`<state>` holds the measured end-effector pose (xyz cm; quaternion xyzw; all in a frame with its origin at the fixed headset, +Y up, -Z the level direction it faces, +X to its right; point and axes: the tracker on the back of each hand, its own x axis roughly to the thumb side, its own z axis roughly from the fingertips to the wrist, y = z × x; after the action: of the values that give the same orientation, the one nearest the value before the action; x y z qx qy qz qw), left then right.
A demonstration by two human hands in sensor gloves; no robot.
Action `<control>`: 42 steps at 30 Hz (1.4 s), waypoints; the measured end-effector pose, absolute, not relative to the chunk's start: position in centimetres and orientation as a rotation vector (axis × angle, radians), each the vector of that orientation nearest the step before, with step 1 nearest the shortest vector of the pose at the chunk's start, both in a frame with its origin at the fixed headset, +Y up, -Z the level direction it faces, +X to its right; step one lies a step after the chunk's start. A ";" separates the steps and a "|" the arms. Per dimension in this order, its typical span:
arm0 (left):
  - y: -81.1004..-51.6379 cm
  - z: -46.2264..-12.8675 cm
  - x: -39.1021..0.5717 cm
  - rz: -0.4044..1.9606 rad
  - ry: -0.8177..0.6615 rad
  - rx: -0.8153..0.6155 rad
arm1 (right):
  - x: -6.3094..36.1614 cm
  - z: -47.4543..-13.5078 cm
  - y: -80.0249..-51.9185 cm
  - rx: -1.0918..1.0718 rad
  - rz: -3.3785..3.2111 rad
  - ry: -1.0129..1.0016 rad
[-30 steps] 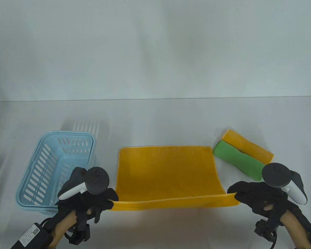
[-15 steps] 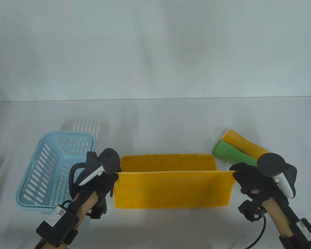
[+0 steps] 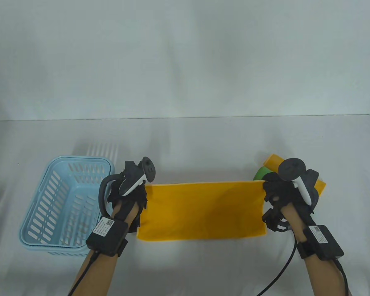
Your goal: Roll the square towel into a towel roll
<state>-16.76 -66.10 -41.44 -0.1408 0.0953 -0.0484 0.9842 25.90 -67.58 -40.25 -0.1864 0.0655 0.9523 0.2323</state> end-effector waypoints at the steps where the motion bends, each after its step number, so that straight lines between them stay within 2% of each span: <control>1: -66.4 -41.7 -16.7 -0.097 0.204 -0.281 | 25.7 -40.5 -67.8 -0.528 2.627 0.180; 12: -71.9 -45.2 -15.2 -0.183 0.287 -0.233 | 22.3 -43.2 -71.6 -0.693 2.935 0.124; 21: -73.0 -45.5 -15.7 -0.157 0.310 -0.221 | 21.8 -43.2 -72.2 -0.719 3.013 0.095; 30: -71.7 -44.9 -15.4 -0.114 0.287 -0.189 | 22.0 -42.4 -71.0 -0.734 3.032 0.054; 36: -69.4 -43.5 -14.5 -0.087 0.220 -0.141 | 21.9 -41.2 -69.5 -0.686 3.022 -0.014; 42: -66.0 -39.6 -14.1 0.017 0.096 -0.055 | 20.8 -39.0 -67.4 -0.518 2.964 -0.063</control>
<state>-14.08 -65.96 -39.61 -0.0277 0.0481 0.0087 0.9984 20.83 -67.42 -39.01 -0.1719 -0.0207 0.9827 0.0658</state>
